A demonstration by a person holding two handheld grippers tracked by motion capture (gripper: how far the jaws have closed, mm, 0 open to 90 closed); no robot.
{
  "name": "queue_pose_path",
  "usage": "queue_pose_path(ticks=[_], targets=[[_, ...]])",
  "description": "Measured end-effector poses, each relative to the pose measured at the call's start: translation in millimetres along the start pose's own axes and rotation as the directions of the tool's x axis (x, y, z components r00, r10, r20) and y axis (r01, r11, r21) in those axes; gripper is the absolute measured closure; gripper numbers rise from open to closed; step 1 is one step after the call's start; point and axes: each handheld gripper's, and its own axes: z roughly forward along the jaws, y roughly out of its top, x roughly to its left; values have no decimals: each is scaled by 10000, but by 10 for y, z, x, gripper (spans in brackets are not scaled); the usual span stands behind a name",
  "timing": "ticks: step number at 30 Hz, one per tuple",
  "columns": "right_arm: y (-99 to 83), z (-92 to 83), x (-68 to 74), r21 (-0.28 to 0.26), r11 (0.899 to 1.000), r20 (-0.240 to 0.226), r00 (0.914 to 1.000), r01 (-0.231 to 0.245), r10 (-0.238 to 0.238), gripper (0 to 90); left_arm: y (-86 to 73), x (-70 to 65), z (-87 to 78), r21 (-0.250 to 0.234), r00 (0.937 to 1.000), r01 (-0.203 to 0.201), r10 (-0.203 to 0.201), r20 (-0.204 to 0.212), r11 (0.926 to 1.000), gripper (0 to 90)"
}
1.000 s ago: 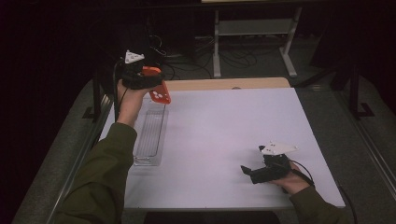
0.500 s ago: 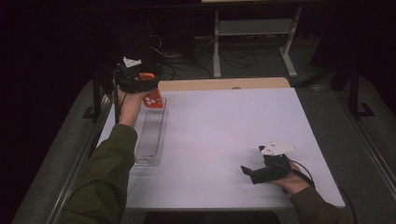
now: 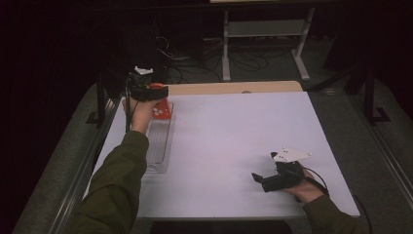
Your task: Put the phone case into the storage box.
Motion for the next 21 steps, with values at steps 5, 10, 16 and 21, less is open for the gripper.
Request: queue_pose_path(ticks=[5,10,16,21], targets=[[-4,-3,-5,-7,10000,9,10000,-19,19,0,-44,-2,84,146,9999,152,-151,-57,9998,150],[-4,-3,-1,-4,10000,-8,10000,3,-3,0,-76,-14,165,367,9999,172,-172,2,9992,149],[-4,-3,-2,-7,10000,-10,10000,9,-9,0,-80,-23,216,295,9998,89,-83,-201,9995,147],[-5,-2,-1,-13,10000,-41,10000,76,-76,0,-63,-35,276,231,9996,41,-34,-291,9997,144]])
